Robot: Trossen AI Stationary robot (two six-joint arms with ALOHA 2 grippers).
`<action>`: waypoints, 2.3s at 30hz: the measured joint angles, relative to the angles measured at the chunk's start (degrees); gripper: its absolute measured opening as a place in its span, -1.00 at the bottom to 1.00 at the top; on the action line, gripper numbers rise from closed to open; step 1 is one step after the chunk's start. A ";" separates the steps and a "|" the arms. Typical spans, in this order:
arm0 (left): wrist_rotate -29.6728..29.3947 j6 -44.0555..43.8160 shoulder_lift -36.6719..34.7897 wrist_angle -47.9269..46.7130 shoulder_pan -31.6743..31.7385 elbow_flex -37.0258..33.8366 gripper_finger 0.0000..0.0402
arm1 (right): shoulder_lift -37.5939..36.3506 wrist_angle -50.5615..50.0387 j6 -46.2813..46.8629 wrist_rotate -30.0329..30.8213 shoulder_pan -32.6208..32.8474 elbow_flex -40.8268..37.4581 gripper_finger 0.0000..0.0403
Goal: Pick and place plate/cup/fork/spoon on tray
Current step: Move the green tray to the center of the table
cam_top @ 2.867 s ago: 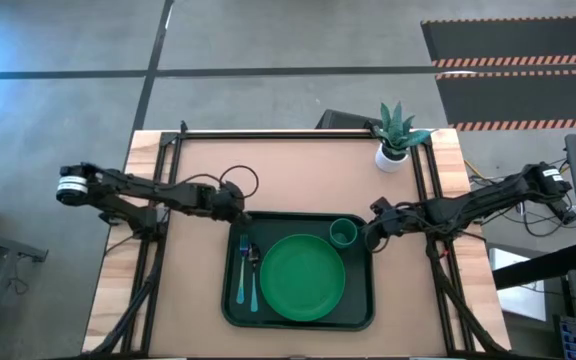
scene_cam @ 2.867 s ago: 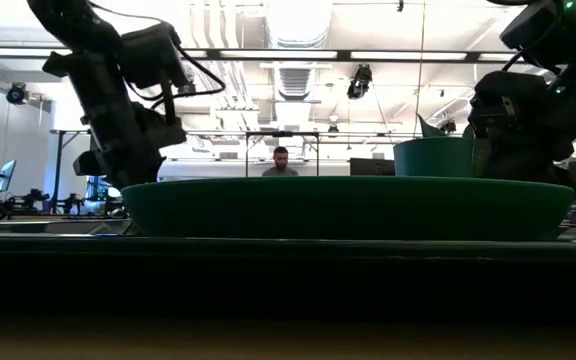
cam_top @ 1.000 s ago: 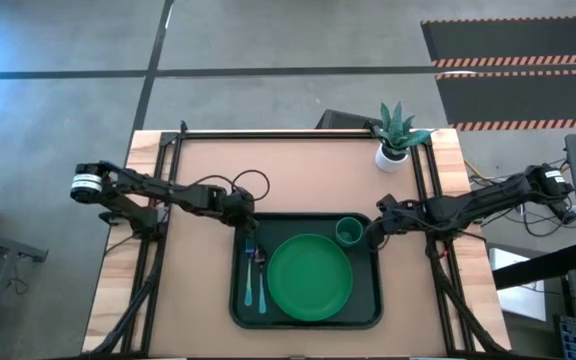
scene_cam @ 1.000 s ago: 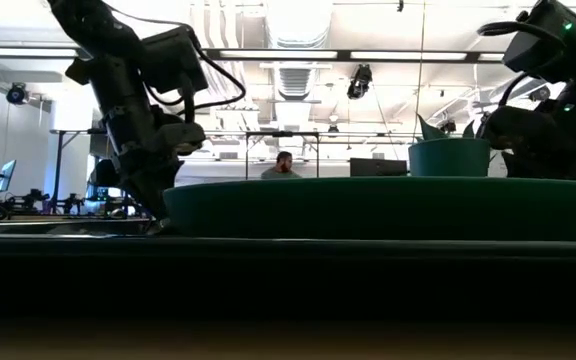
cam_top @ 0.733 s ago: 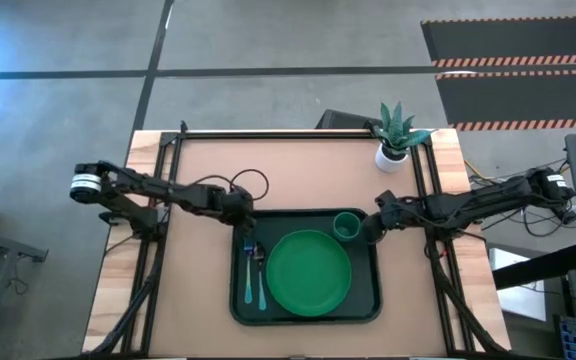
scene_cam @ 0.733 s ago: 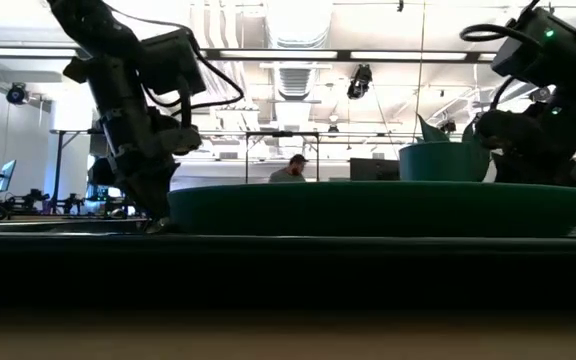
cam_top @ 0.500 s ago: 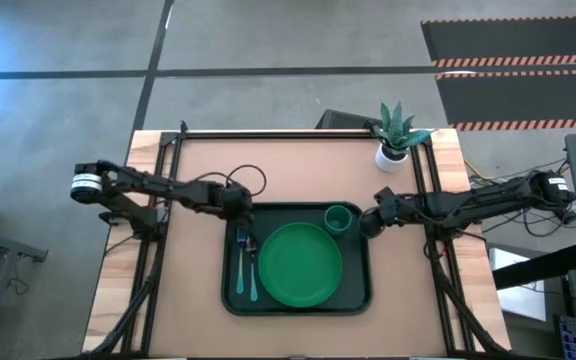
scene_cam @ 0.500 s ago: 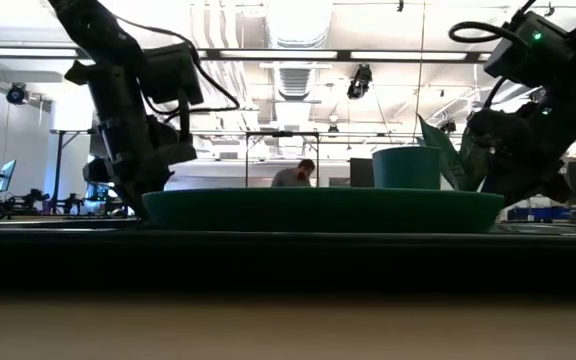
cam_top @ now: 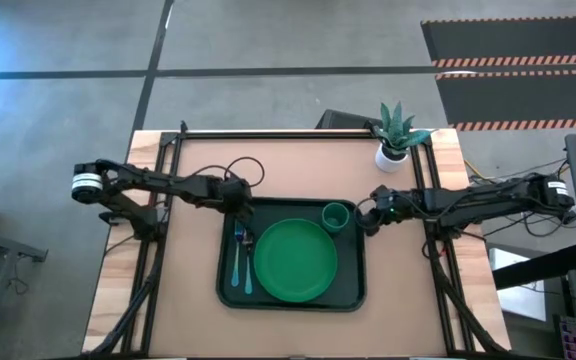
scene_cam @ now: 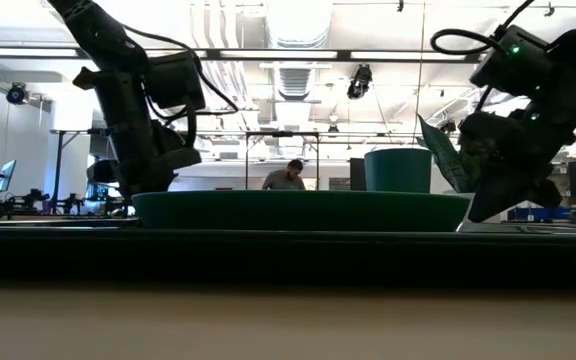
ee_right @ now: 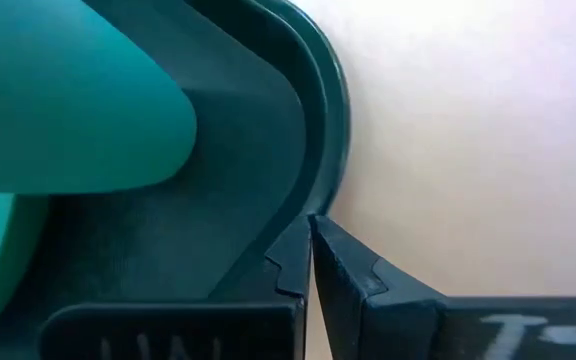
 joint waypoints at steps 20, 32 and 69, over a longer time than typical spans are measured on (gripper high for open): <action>0.22 -0.09 -0.02 0.56 0.00 0.33 -1.00 | 14.50 16.42 -5.12 -8.14 -4.29 0.29 -0.96; -0.21 -0.07 0.04 4.96 0.14 0.39 -1.00 | 18.31 20.76 -11.82 -8.30 -10.34 0.18 -0.96; -4.14 7.43 -5.94 7.39 3.86 5.25 -1.00 | 0.36 -1.46 -23.45 -10.21 -17.67 13.01 -0.96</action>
